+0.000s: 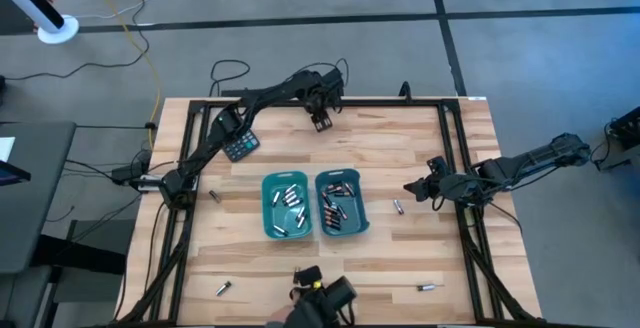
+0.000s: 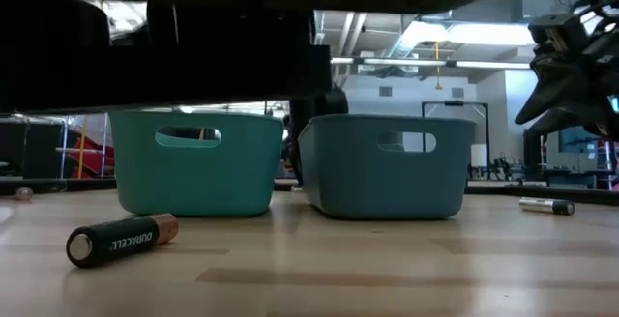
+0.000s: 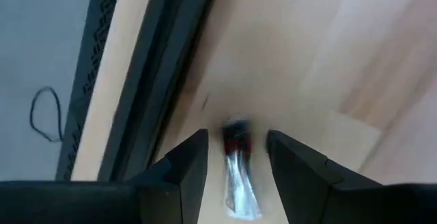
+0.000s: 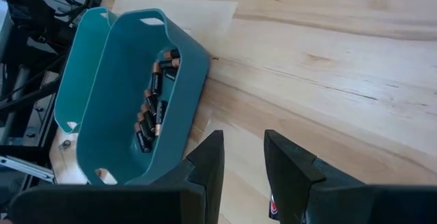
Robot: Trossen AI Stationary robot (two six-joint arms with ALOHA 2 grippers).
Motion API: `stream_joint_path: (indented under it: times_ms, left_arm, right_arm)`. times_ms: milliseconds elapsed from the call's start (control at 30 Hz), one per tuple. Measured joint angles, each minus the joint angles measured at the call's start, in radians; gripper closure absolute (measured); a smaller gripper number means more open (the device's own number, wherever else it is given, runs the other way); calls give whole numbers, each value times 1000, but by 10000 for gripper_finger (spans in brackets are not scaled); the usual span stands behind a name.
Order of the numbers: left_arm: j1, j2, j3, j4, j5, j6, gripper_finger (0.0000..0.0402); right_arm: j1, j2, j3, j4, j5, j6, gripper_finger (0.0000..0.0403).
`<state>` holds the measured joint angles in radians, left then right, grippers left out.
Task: Sort batteries
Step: Put the silver battery into the green bin
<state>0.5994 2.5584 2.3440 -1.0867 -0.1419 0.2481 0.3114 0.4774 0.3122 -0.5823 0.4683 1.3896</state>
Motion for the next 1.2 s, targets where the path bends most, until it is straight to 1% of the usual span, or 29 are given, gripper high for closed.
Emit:
stream_joint_path:
  times_ms: [67,133,200,267,467,567,767,1000,1200]
  left_arm:
    - [4,-3,0,5,37,4,251]
    - [4,-2,0,-13,36,6,251]
    - [4,-2,1,-58,39,29,251]
    - [5,-3,-6,-141,38,40,251]
    - [11,-5,-10,-261,35,-52,251]
    - [11,-5,-10,-254,39,-39,261]
    - [1,-4,-13,-188,43,-41,282]
    - [-2,-4,-13,-175,44,-17,284]
    - [-2,-3,-13,-160,48,-23,284]
  right_arm:
    - [0,0,0,0,0,1,281]
    - [-1,0,0,0,0,7,281]
    - [-1,0,0,0,0,9,281]
    - [-1,0,0,0,0,9,281]
    - [-3,0,0,0,1,2,281]
    - [-12,0,0,0,2,1,281]
    - [-19,0,0,3,2,0,281]
    - [-19,0,0,46,2,-8,281]
    - [-19,0,0,47,2,-10,281]
